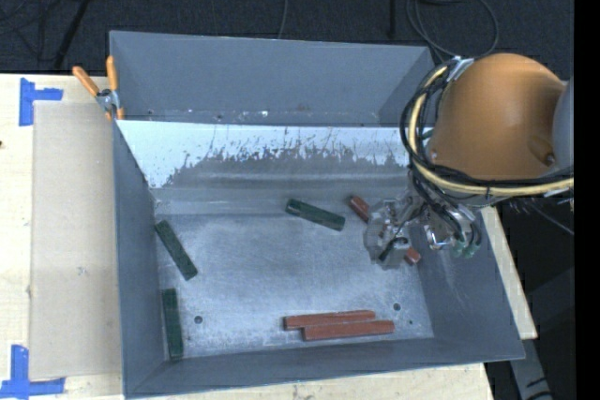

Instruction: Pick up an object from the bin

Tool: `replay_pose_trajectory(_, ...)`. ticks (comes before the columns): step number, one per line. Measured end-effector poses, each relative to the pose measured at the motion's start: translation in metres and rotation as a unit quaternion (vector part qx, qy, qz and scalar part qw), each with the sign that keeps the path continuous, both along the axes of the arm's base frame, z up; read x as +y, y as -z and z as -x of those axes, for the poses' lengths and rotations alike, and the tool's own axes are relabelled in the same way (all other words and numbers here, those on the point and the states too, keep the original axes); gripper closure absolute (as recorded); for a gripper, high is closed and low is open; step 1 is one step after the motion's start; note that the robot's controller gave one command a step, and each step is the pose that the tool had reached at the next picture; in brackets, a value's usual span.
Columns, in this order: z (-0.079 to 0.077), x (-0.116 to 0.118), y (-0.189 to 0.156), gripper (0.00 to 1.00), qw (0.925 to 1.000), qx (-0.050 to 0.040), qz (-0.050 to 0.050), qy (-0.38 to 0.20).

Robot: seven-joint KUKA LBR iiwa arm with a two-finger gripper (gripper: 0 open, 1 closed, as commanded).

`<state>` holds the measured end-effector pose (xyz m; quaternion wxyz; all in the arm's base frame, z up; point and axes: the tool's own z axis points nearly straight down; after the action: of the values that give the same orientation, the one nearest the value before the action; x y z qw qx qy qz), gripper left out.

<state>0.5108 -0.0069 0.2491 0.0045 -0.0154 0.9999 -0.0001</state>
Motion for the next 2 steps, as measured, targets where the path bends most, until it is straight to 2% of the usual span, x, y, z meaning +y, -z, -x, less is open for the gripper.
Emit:
replay_pose_trajectory(1, 0.001, 0.000, 0.004, 0.00, 1.0000, 0.0042, 0.000, 0.001)
replay_pose_trajectory(2, 0.045, 0.022, 0.103, 0.00, 0.9991, 0.0105, -0.001, -0.040)
